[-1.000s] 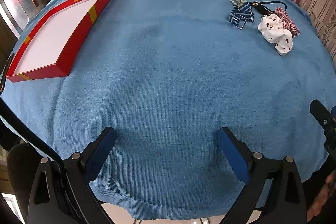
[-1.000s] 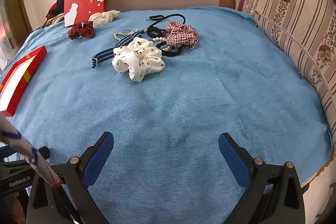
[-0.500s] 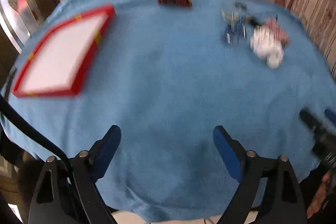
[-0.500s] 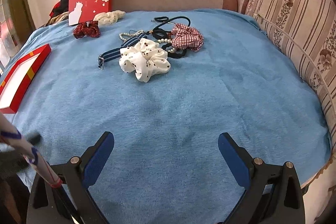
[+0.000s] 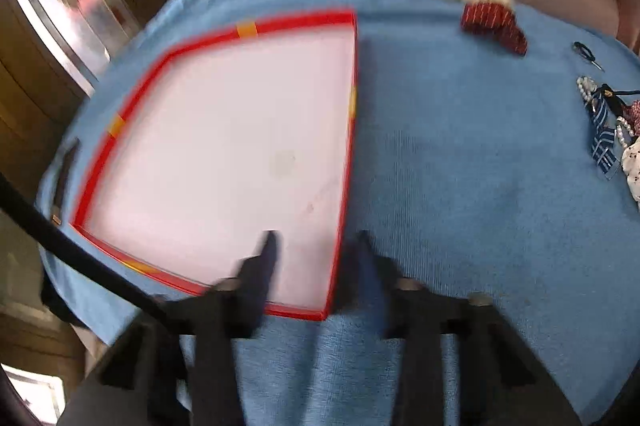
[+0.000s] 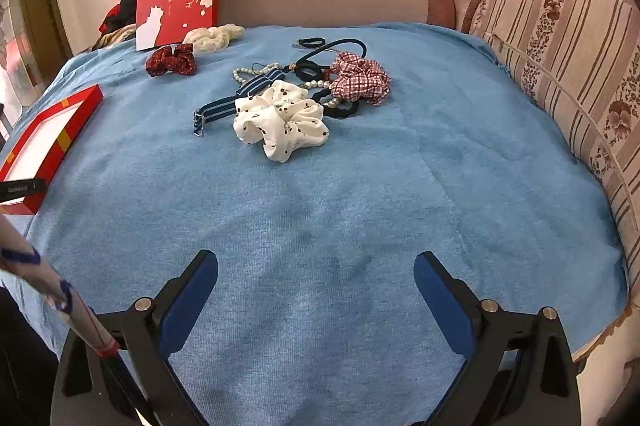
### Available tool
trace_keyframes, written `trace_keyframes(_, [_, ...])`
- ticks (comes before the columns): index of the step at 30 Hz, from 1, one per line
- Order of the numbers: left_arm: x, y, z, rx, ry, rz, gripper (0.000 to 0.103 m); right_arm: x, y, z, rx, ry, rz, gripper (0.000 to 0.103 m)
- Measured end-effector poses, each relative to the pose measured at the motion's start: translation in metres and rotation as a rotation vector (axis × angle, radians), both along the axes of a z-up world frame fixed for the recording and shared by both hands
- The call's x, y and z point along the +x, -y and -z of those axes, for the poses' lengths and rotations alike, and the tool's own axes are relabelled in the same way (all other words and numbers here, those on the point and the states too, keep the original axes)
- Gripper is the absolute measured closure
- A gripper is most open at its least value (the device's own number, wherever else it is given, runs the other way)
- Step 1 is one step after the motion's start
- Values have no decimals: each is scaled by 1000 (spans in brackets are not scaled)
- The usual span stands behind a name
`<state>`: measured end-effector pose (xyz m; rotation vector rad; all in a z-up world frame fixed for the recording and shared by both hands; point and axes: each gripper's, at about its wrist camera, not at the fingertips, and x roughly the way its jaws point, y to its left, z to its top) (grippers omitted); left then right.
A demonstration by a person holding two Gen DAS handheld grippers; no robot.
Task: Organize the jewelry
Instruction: 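Move the left tool toward the red polka-dot scrunchie while the right tool approaches the white cherry scrunchie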
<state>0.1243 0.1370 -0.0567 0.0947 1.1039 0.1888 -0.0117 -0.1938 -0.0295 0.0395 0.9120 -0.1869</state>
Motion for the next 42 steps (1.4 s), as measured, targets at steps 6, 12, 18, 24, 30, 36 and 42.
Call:
trace_keyframes(6, [-11, 11, 0, -29, 26, 19, 89, 3, 1, 0, 3, -5, 6, 3])
trace_keyframes(12, [-26, 17, -21, -35, 74, 11, 86, 2, -4, 0, 9, -7, -12, 3])
trace_keyframes(18, [-58, 38, -67, -22, 227, 27, 38, 2, -8, -3, 21, 2, -20, 4])
trace_keyframes(24, [-75, 68, -78, 32, 240, 117, 38, -3, -8, -6, 22, 12, -25, 4])
trace_keyframes(30, [-86, 85, -68, 30, 201, 172, 38, -4, -3, -8, 39, 19, -13, 3])
trace_keyframes(36, [-89, 93, -59, 37, 179, 209, 38, -2, -1, -4, 41, 7, -13, 4])
trace_keyframes(42, [-83, 99, -54, 36, 163, 227, 38, 6, 1, -1, 38, -1, -17, 5])
